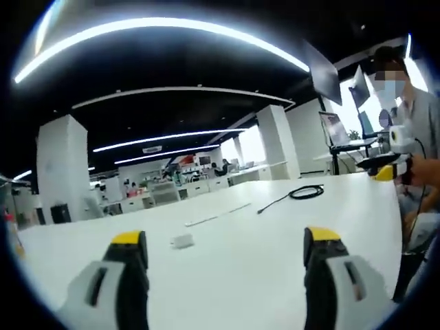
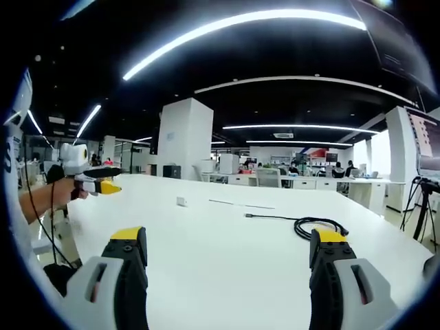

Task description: Plug the desk Type‑C cable into the charger adapter.

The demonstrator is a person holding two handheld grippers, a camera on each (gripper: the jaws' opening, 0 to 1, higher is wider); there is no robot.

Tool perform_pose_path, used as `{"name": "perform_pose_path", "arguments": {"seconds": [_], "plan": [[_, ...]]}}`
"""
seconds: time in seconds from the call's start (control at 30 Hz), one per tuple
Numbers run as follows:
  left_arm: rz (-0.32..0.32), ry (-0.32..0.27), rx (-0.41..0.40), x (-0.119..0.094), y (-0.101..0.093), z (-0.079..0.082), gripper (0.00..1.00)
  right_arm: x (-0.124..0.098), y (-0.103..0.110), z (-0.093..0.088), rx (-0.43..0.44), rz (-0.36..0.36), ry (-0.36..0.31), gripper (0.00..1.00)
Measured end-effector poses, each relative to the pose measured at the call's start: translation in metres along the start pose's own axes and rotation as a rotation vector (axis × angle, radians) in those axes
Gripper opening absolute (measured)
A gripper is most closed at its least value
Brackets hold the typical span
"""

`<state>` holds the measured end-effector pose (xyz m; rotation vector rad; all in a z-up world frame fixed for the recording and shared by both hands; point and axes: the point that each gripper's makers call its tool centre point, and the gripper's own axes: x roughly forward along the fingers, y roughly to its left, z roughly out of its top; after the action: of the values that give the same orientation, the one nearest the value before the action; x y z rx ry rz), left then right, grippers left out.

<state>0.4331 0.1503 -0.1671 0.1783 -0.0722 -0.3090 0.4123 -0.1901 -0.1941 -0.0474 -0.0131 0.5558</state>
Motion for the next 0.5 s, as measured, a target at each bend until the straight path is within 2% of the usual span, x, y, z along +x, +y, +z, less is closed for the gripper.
{"name": "perform_pose_path", "arguments": {"seconds": [0.3, 0.5], "plan": [[-0.041, 0.017, 0.081, 0.030, 0.013, -0.003, 0.86, 0.002, 0.000, -0.005, 0.005, 0.005, 0.011, 1.00], [-0.079, 0.065, 0.098, 0.054, 0.021, -0.010, 0.84, 0.003, -0.001, -0.009, 0.012, 0.003, 0.015, 1.00]]}}
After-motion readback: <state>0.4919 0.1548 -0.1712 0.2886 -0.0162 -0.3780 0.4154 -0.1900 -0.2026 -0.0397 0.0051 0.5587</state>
